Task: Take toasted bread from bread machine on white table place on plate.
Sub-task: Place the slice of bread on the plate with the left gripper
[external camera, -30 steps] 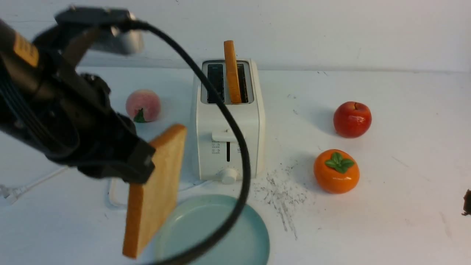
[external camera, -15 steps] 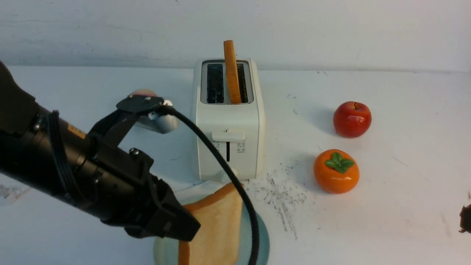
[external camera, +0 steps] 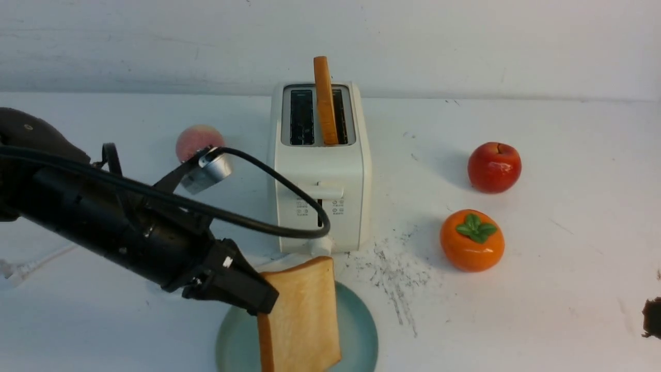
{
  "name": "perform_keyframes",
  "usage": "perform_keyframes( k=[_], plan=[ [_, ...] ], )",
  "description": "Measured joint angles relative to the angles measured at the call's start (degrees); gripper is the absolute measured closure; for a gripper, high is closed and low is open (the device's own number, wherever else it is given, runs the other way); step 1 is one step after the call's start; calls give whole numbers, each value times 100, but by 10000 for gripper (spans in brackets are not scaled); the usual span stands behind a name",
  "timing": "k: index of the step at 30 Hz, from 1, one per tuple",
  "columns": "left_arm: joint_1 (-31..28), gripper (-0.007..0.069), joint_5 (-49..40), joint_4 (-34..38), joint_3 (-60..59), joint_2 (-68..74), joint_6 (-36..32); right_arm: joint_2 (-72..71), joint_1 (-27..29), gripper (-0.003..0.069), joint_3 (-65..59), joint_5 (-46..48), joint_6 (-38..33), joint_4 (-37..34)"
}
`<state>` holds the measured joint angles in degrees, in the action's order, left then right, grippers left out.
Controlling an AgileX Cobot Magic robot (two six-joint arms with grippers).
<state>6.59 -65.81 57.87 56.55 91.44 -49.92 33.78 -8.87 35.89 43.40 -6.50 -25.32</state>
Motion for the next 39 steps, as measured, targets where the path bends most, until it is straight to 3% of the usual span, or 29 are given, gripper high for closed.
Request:
perform_keyframes(
  k=[15, 29, 32, 39],
  plan=[
    [-6, 576, 401, -31, 10, 454, -200, 0, 0, 603, 0, 54, 0, -70],
    [-6, 575, 836, -973, 10, 465, -63, 0, 0, 594, 0, 93, 0, -81],
    [-6, 540, 1008, -1057, 10, 465, 198, 0, 0, 594, 0, 93, 0, -81],
    [-6, 321, 1159, -1539, 20, 416, 845, 0, 0, 593, 0, 93, 0, -81]
  ],
)
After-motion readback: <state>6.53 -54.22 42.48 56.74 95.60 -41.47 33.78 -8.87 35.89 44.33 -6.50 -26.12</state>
